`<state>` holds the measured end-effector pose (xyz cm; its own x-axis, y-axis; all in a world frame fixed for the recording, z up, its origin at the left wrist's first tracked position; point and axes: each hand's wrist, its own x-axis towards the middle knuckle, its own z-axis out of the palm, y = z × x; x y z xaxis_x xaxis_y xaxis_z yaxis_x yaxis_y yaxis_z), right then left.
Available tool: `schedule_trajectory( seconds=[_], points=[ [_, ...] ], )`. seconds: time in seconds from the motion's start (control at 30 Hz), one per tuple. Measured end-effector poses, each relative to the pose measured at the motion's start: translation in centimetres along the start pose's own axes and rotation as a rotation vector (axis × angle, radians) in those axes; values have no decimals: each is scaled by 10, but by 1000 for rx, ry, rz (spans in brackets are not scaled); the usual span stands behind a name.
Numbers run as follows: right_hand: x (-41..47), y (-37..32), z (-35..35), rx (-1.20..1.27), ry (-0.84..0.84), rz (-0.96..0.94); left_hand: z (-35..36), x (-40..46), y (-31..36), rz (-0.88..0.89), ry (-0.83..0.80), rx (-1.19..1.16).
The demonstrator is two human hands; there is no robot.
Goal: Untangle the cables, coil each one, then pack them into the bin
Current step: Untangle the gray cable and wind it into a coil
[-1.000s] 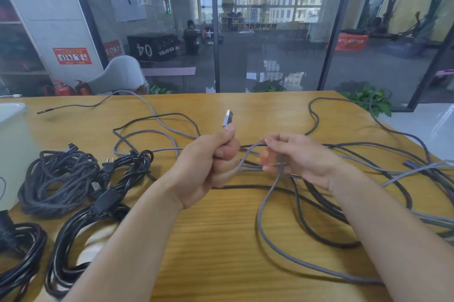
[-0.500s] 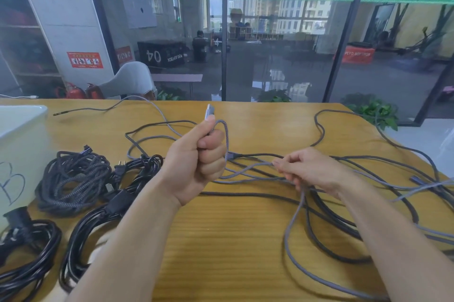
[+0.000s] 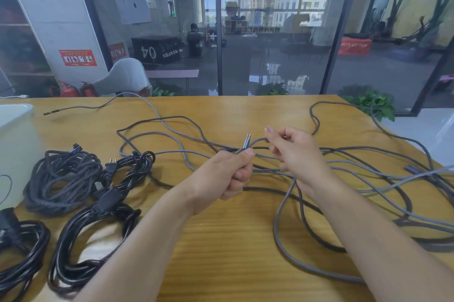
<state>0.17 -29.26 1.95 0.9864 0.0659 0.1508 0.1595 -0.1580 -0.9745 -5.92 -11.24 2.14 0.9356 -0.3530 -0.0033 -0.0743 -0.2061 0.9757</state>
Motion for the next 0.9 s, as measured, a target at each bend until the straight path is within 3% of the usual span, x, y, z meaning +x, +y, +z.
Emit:
schedule_trajectory(
  seconds=[0.4, 0.63, 0.9],
  points=[
    [-14, -6, 16, 299, -150, 60, 13, 9, -8, 31, 137, 115],
    [-18, -7, 25, 700, -289, 257, 12, 11, -10, 77, 229, 119],
    [-24, -5, 26, 650, -365, 255, 17, 7, -10, 213, 157, 184]
  ],
)
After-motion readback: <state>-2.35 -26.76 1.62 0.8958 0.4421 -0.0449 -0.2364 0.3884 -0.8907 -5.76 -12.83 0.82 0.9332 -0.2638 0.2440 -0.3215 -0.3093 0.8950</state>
